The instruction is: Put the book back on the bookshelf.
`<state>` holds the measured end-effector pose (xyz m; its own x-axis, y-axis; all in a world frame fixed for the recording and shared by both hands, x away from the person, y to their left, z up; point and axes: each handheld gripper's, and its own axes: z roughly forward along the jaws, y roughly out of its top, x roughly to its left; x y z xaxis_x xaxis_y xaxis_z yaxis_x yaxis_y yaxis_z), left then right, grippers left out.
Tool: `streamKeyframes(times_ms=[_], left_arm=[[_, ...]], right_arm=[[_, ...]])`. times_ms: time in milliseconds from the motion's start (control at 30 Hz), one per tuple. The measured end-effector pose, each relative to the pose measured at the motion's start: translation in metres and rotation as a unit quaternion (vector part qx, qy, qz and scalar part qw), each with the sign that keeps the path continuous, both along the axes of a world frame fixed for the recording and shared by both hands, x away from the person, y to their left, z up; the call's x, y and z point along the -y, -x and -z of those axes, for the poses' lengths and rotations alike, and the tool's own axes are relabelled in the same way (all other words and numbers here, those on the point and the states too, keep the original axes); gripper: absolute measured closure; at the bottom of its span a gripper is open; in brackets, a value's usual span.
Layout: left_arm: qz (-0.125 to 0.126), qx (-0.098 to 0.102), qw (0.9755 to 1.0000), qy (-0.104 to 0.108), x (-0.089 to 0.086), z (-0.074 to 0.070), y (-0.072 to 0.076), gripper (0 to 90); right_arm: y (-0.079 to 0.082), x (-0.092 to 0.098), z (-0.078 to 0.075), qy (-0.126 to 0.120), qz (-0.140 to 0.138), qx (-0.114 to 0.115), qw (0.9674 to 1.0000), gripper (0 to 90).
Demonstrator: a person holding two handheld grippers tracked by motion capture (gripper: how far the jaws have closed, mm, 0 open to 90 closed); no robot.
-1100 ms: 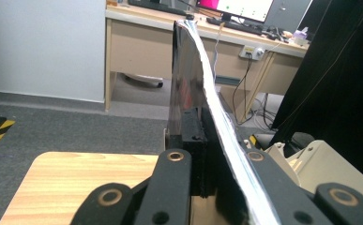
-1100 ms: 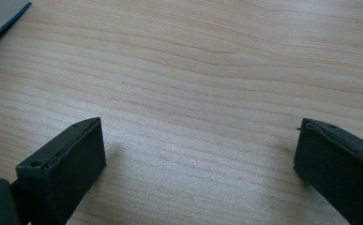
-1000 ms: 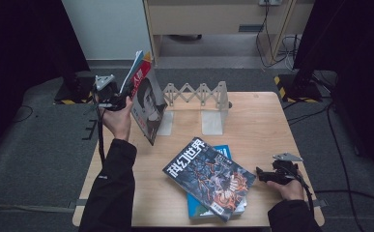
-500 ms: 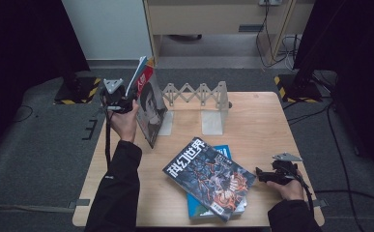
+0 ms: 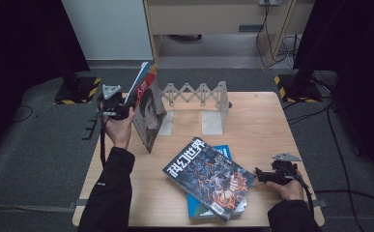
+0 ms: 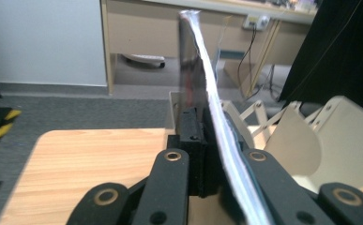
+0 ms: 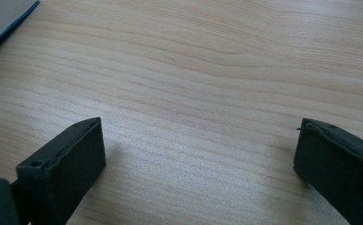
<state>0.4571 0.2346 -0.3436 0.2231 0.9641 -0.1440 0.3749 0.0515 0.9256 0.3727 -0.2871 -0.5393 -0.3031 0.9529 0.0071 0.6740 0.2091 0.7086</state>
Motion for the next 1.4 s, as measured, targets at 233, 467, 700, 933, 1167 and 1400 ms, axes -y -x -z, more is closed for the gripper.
streamKeyframes(times_ms=[233,467,700,933,1167,1400], left_arm=[[0.027,-0.049,0.9984,-0.009,-0.007,-0.013,-0.005,76.1],[0.037,-0.096,0.9943,-0.026,0.0,-0.026,-0.023,75.0],[0.023,-0.127,0.9911,-0.032,0.002,-0.032,-0.03,85.9],[-0.025,-0.092,0.9953,-0.016,0.005,-0.025,-0.029,86.3],[-0.057,-0.078,0.9949,-0.027,0.015,-0.022,-0.031,86.4],[-0.066,-0.072,0.9941,-0.046,0.018,-0.025,-0.031,86.3]], right_arm=[[0.0,0.0,0.0,-0.001,0.001,-0.001,1.0,2.6],[0.0,0.0,0.0,0.0,0.0,0.0,1.0,2.6],[0.0,-0.001,0.0,-0.001,0.001,0.0,1.0,2.6],[0.0,-0.001,0.0,-0.001,0.001,0.0,1.0,2.5],[0.0,-0.001,0.0,-0.001,-0.001,-0.001,1.0,2.6],[0.0,0.0,0.0,0.0,-0.004,-0.001,1.0,2.6]])
